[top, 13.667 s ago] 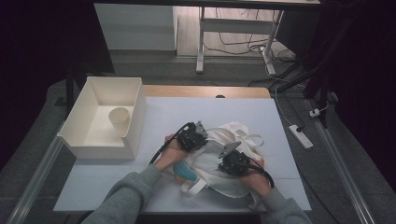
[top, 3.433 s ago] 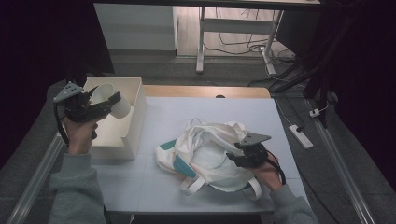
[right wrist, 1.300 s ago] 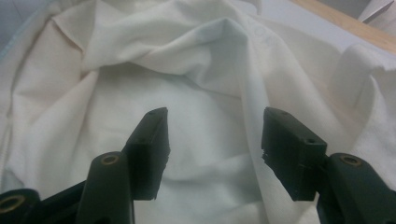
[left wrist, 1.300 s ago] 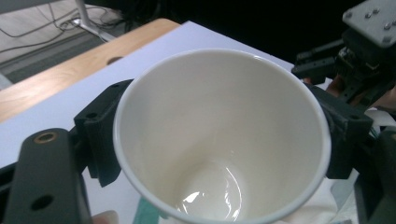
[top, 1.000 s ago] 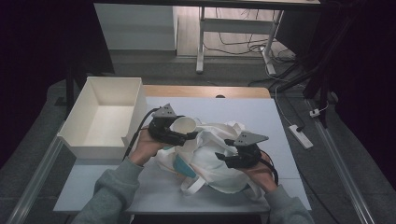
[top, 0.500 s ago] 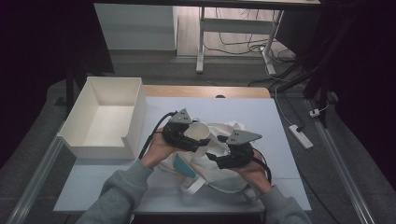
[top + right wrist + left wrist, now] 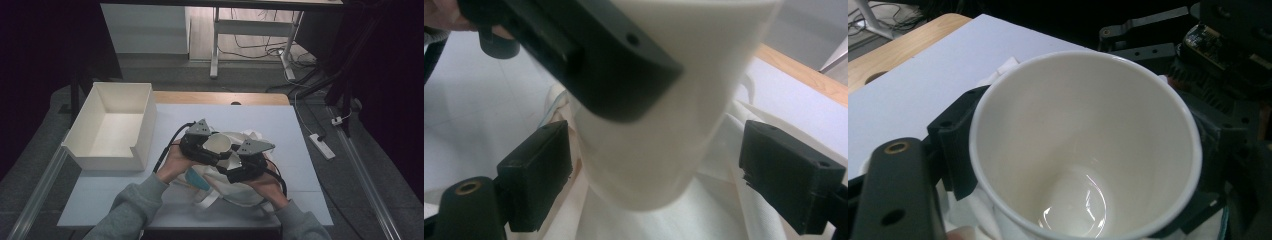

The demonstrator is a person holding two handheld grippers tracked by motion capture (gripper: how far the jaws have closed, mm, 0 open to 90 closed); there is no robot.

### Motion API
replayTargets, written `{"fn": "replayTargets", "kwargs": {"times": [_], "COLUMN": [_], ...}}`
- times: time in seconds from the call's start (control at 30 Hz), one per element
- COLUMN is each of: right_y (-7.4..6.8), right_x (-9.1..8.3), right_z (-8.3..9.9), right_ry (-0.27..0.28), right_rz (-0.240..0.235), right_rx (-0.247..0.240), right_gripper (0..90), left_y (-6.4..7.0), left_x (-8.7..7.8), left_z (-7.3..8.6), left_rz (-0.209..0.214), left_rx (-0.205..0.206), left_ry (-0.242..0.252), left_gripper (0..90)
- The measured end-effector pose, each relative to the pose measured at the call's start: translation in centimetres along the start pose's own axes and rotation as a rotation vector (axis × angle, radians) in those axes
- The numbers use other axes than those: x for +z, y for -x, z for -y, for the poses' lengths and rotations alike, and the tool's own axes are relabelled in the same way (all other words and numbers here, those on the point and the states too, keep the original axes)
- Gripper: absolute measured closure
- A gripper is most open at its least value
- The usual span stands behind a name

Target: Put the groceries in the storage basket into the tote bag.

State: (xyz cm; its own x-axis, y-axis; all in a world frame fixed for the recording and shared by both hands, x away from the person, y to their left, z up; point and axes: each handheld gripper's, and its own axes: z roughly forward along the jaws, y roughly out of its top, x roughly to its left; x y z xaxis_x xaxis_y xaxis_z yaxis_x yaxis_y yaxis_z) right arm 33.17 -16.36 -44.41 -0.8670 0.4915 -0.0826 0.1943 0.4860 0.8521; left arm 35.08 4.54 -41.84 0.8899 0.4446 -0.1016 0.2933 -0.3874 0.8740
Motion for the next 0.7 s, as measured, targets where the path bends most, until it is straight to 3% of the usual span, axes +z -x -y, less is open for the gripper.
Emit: {"fn": "replayTargets", "kwargs": {"times": [0.17,0.33,0.5,0.7], "right_y": [-0.3,-0.5,-0.6,0.0], "right_x": [0.5,0.7,0.9,0.9], "right_z": [-0.2,-0.2,0.0,0.4], "right_ry": [0.002,0.009,-0.01,-0.041], "right_rz": [0.0,-0.002,0.037,0.102], "right_rx": [-0.005,-0.017,-0.043,-0.057], "right_gripper": [13.1,20.2,21.8,22.0], "left_y": [0.4,0.7,0.4,0.0], "left_x": [0.5,0.8,0.8,-0.9], "left_z": [0.0,0.0,0.1,-0.2], "left_rz": [0.013,0.032,0.035,0.004], "left_rx": [0.007,0.019,0.01,0.003], "left_ry": [0.0,0.003,-0.013,0.037], "left_gripper": [19.6,19.5,18.8,15.9]}}
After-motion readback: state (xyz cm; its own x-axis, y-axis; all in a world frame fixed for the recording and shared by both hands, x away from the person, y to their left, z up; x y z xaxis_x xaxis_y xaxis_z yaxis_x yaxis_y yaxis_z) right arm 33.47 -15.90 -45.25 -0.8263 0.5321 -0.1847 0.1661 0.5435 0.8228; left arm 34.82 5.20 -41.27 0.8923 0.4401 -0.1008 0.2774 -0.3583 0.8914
